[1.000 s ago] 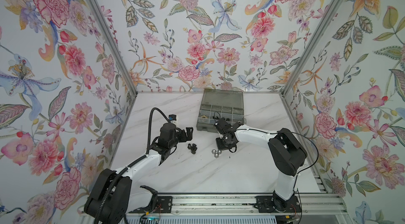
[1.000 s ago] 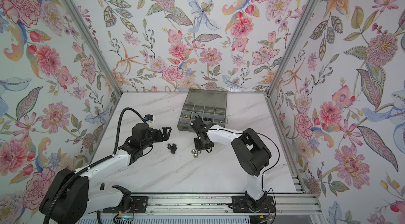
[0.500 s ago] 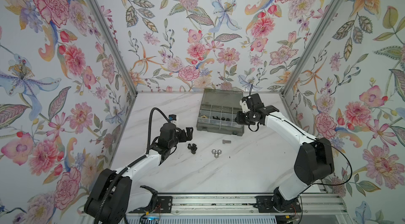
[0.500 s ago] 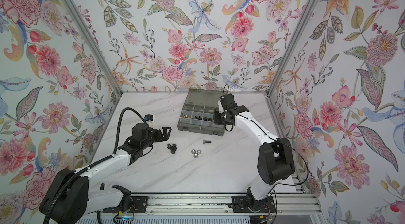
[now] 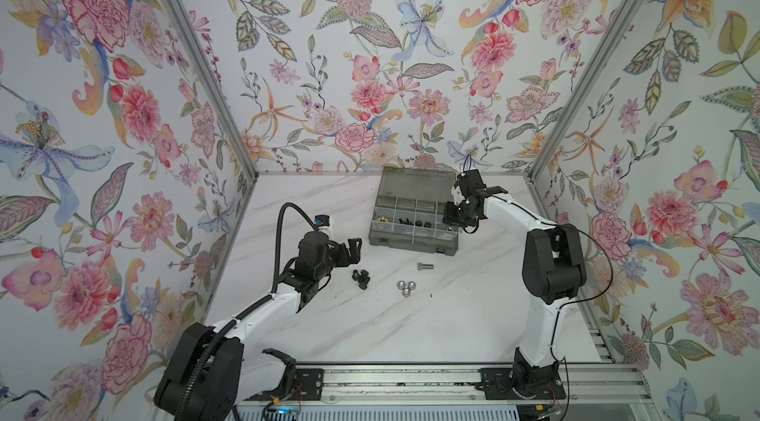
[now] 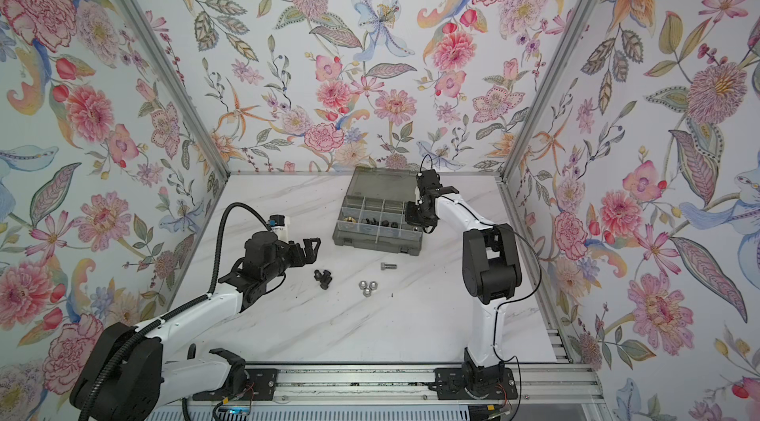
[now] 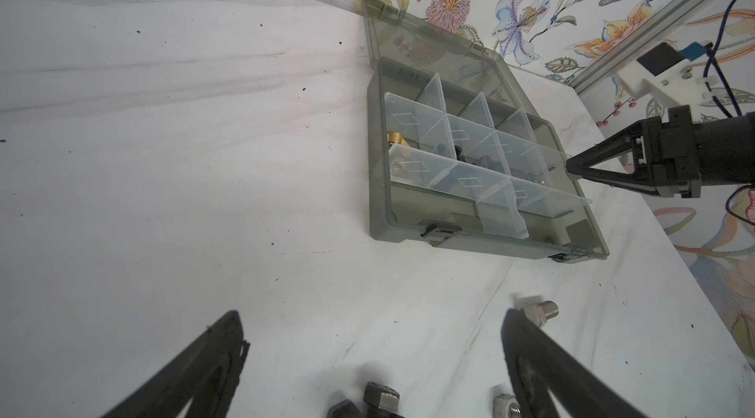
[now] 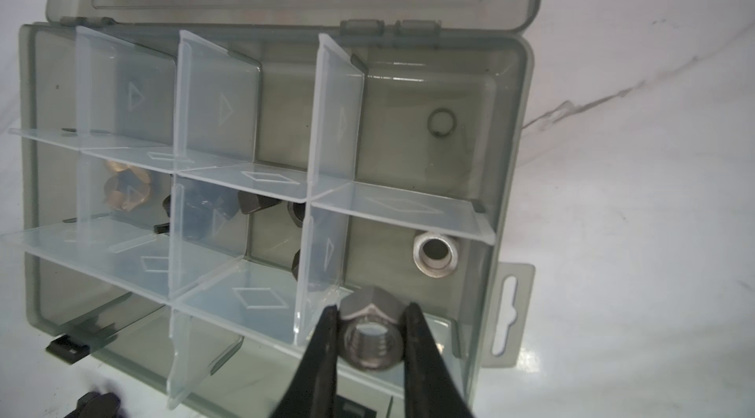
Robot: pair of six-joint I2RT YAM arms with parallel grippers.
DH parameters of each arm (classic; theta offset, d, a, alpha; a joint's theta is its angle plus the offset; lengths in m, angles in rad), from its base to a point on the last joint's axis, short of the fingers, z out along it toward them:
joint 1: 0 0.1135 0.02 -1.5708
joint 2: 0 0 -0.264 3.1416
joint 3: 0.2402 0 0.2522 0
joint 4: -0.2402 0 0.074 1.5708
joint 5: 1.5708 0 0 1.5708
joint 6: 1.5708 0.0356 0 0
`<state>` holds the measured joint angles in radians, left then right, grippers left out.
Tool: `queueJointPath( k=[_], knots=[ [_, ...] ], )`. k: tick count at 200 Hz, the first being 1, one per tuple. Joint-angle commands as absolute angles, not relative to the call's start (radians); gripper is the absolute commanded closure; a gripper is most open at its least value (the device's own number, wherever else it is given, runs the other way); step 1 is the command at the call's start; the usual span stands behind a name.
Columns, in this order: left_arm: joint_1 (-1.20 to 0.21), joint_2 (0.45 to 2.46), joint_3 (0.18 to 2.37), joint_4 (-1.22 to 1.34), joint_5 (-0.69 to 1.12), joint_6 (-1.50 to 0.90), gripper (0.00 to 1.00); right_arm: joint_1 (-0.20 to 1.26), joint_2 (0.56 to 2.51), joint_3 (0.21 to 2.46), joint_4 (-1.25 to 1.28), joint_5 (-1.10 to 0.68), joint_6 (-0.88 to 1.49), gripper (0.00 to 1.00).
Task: Sort the screws and nuts into containers
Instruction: Place the nut into the container.
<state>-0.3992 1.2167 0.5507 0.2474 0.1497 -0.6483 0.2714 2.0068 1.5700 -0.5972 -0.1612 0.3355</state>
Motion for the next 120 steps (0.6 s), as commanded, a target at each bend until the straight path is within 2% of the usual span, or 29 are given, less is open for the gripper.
queueJointPath(
  k=[1,22,40,61,93,120],
  knots=[
    [-0.396,1.206,0.537,0.238,0.133,-0.656,0.01,0.27,2.011,1.597,-0.614,-0.18,0.327,0.91],
    [-0.395,1.215,0.538,0.242,0.139,-0.656,0.01,0.272,2.029,1.595,-0.616,-0.182,0.327,0.85],
    [-0.395,1.218,0.538,0.242,0.14,-0.657,0.01,0.276,2.028,1.597,-0.621,-0.172,0.322,0.63],
    [-0.397,1.215,0.538,0.243,0.14,-0.655,0.01,0.277,2.004,1.597,-0.626,-0.155,0.31,0.52],
    [-0.395,1.228,0.537,0.266,0.148,-0.66,0.01,0.279,1.915,1.583,-0.626,-0.164,0.267,0.49],
    [-0.395,1.238,0.537,0.281,0.155,-0.658,0.0,0.307,1.806,1.526,-0.627,-0.253,0.235,0.44]
  ],
)
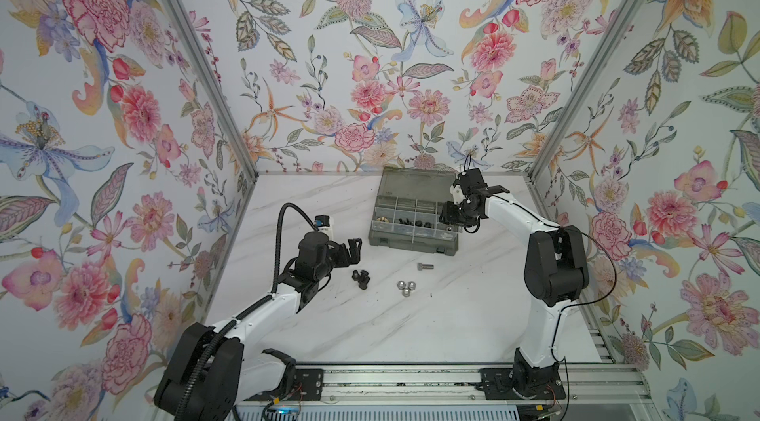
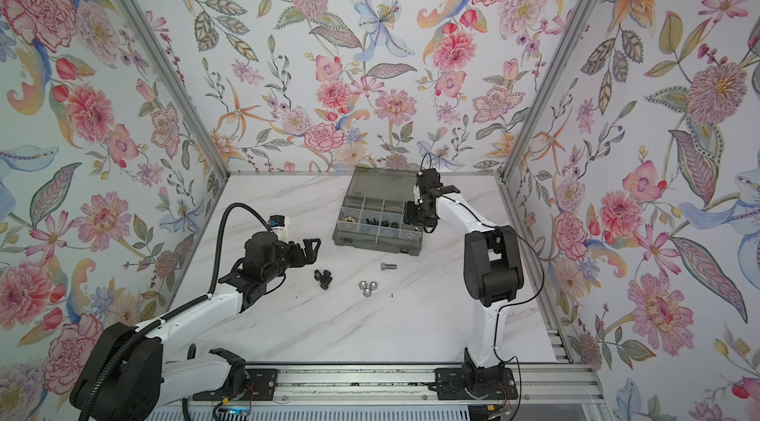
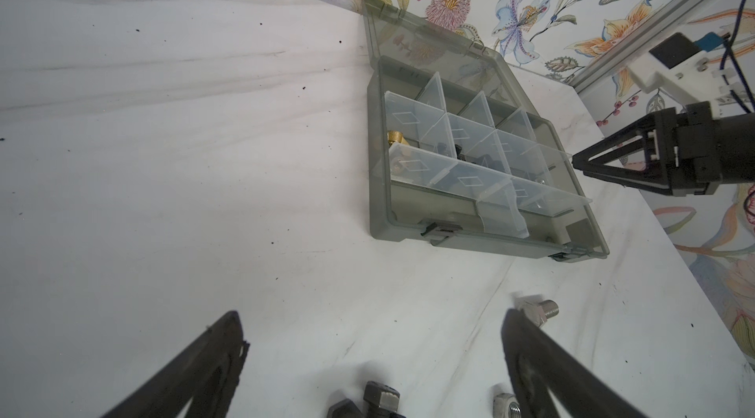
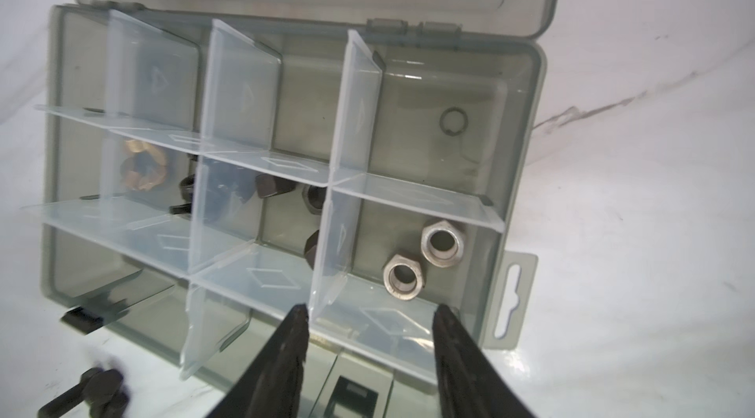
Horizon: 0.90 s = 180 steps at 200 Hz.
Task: Sort the screws and nuts into containers
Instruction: Place the nut into the container, then pick up the nut from the center of the table.
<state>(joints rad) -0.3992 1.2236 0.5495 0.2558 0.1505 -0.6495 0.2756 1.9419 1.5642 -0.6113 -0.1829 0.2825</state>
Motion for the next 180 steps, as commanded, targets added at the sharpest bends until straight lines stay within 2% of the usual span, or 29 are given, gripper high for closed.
queueJointPath(
  k=[1,21,50,84,180],
  knots=[
    [-0.395,1.238,0.536,0.281,0.155,-0.659,0.01,0.31,1.802,1.523,-0.629,-0.256,0.235,0.44],
    [-0.395,1.241,0.535,0.283,0.153,-0.657,0.01,0.378,1.739,1.448,-0.639,-0.295,0.223,0.4],
    [-0.393,1.243,0.53,0.283,0.158,-0.656,0.01,0.528,1.677,1.33,-0.641,-0.235,0.217,0.37],
    [-0.391,1.246,0.532,0.284,0.171,-0.65,0.01,0.702,1.7,1.252,-0.638,-0.142,0.204,0.37],
    [-0.388,1.235,0.528,0.275,0.176,-0.65,0.01,0.848,1.885,1.289,-0.64,-0.053,0.184,0.38]
  ],
)
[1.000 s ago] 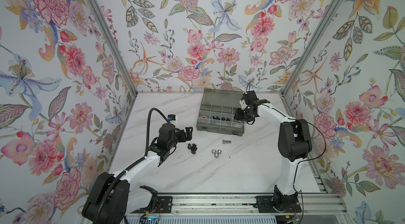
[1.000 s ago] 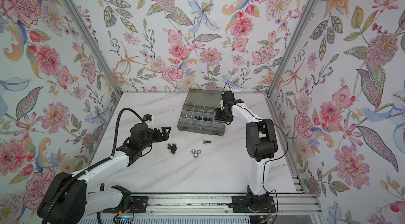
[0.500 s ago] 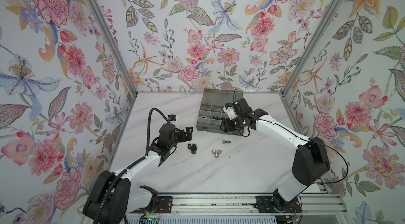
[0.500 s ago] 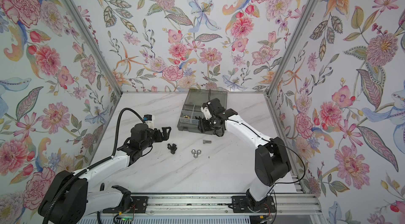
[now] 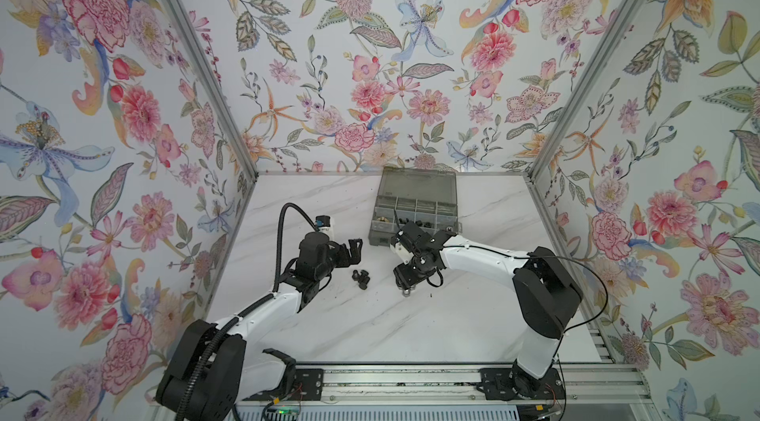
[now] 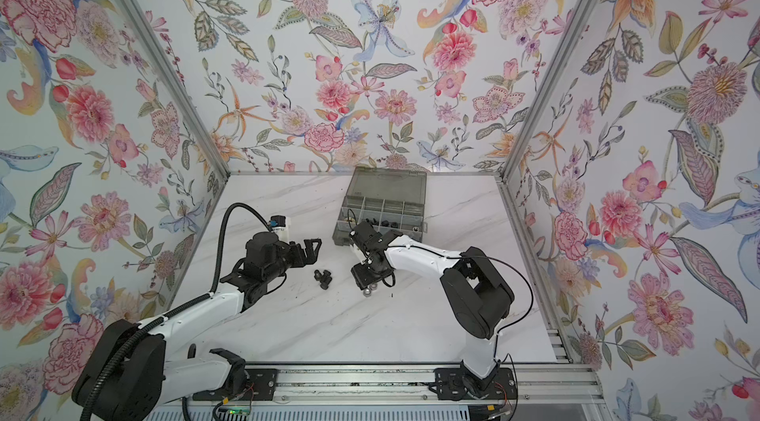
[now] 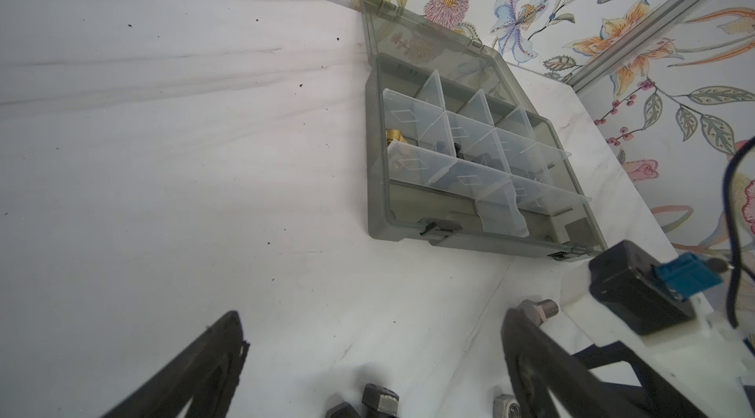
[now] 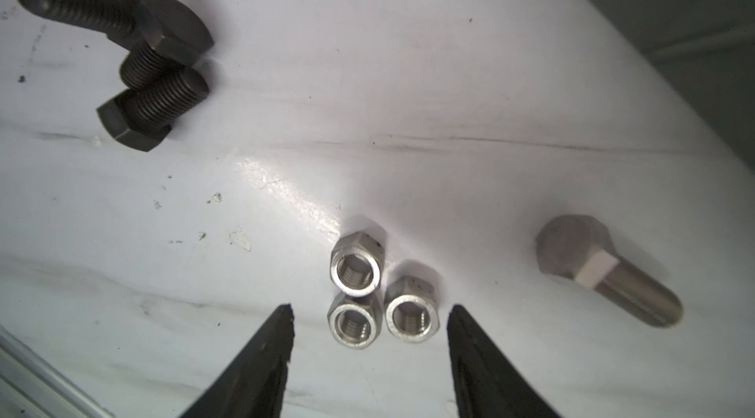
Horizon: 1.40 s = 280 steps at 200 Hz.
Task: Sort the screws and nuts into containers
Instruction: Pick up the nut from the center of the table.
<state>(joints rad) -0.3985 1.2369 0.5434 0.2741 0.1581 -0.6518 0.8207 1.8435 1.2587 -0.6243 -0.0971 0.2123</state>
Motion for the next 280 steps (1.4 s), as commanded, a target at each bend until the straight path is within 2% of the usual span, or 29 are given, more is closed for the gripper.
queueJointPath(
  k=[1,97,119,176,234,256,280],
  knots=[
    [-0.388,1.236,0.528,0.275,0.176,-0.649,0.01,0.849,1.887,1.29,-0.641,-0.052,0.183,0.38],
    [-0.384,1.244,0.531,0.275,0.179,-0.646,0.01,0.865,1.946,1.319,-0.64,-0.028,0.153,0.41],
    [-0.384,1.246,0.53,0.276,0.179,-0.646,0.01,0.865,1.963,1.324,-0.64,-0.026,0.153,0.44],
    [-0.382,1.234,0.52,0.275,0.175,-0.647,0.0,0.869,1.971,1.309,-0.641,-0.027,0.149,0.61],
    [-0.376,1.234,0.517,0.277,0.176,-0.647,0.01,0.836,1.92,1.31,-0.637,-0.045,0.153,0.9],
    [-0.375,1.231,0.516,0.279,0.176,-0.648,0.01,0.771,1.857,1.323,-0.623,-0.097,0.15,0.95],
    [-0.375,1.227,0.516,0.277,0.176,-0.647,0.01,0.659,1.789,1.343,-0.594,-0.165,0.149,0.95]
  ],
)
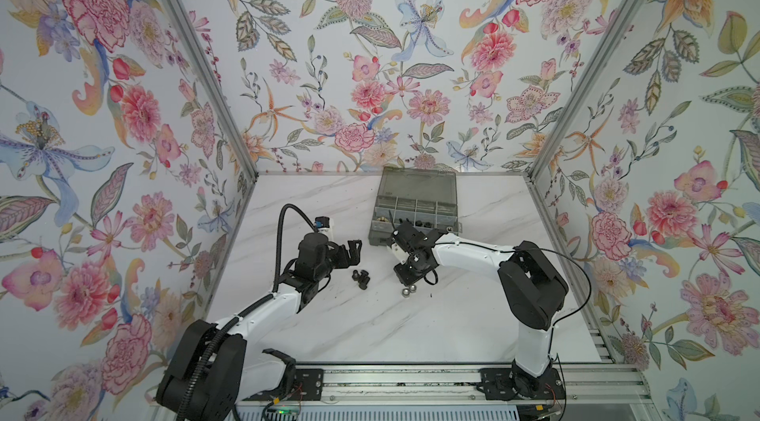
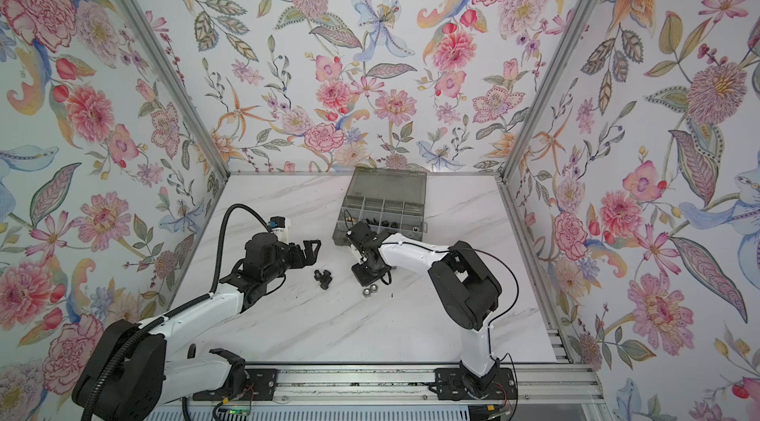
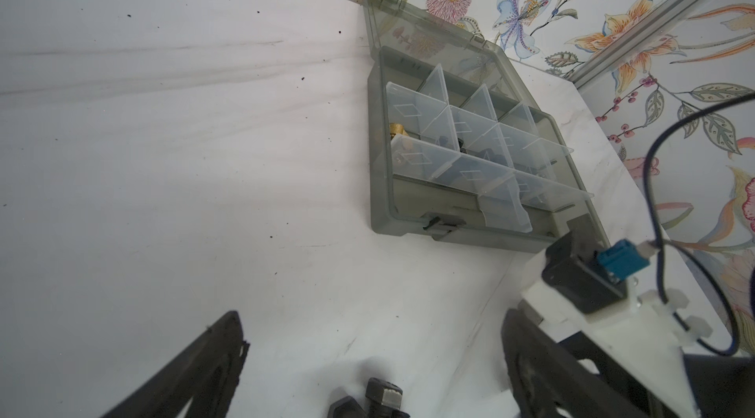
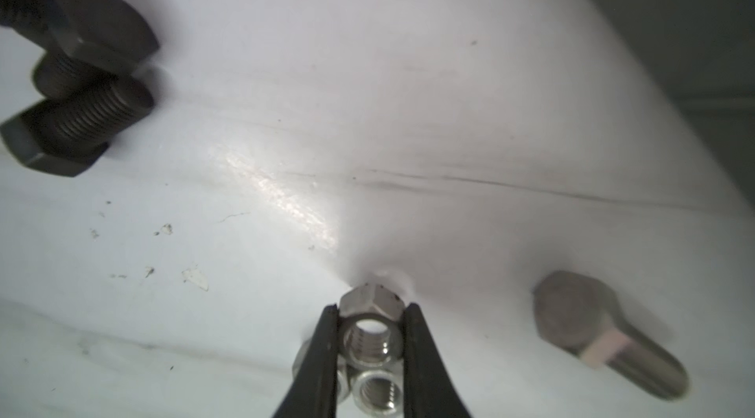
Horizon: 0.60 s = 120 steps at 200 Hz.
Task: Sort the screws and nuts into containers
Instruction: Pick up the nut from the center of the table, then place the nut into the container.
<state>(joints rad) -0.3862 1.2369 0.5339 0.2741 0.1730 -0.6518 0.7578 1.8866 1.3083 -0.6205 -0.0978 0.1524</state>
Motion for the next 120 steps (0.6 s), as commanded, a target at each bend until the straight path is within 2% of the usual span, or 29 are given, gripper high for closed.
queueJointPath(
  k=[1,53,86,120],
  knots=[
    [-0.374,1.227,0.516,0.276,0.175,-0.647,0.01,0.656,1.787,1.345,-0.594,-0.167,0.149,0.95],
    [-0.376,1.224,0.518,0.273,0.175,-0.647,0.01,0.427,1.841,1.466,-0.596,-0.129,0.14,0.94],
    [-0.375,1.203,0.512,0.269,0.169,-0.649,0.01,0.373,1.923,1.526,-0.595,-0.013,0.134,0.94],
    [-0.373,1.202,0.519,0.256,0.165,-0.647,0.01,0.339,1.996,1.58,-0.594,-0.006,0.145,0.94]
  ],
)
